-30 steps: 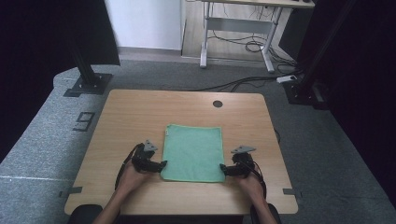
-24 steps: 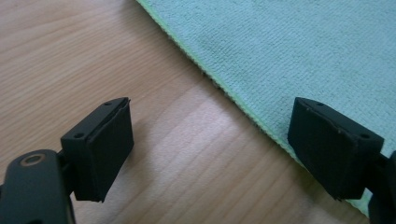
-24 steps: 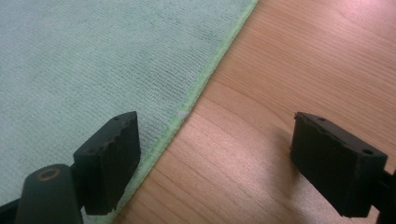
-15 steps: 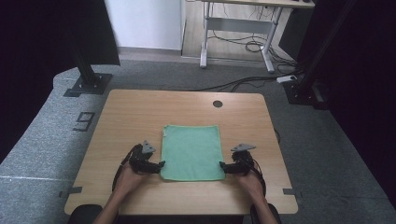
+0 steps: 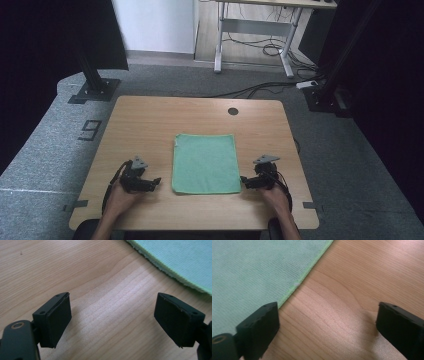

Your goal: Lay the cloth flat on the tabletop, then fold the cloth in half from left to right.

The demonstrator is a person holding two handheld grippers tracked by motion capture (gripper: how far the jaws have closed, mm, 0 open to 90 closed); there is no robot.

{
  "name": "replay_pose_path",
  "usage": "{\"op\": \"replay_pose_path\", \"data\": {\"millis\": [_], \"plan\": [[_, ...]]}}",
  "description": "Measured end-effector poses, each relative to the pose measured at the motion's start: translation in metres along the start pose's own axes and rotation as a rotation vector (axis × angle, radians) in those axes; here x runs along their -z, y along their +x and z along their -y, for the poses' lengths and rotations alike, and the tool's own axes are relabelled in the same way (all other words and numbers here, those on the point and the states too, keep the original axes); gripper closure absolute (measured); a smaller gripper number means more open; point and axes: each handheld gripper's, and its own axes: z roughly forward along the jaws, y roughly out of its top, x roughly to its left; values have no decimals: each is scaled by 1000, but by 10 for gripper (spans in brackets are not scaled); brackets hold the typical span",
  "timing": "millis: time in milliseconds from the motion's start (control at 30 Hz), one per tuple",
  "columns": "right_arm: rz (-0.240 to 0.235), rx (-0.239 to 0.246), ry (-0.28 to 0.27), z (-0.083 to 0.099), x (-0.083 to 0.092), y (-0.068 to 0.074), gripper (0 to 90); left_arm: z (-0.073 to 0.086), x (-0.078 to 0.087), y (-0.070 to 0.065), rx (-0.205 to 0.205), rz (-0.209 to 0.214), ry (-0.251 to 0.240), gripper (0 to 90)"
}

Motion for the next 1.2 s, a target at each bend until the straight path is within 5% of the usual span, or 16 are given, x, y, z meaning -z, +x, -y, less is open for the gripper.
{"op": "replay_pose_path", "data": {"millis": [267,1067,1200], "plan": [[17,-25,-41,7,-5,-4,0,3,-9,-1,-33,17,9,0],[26,-34,-48,7,-6,-3,0,3,-9,1,-44,31,9,0],[11,-67,-49,6,-3,-3,2,0,-9,2,-42,39,17,0]]}}
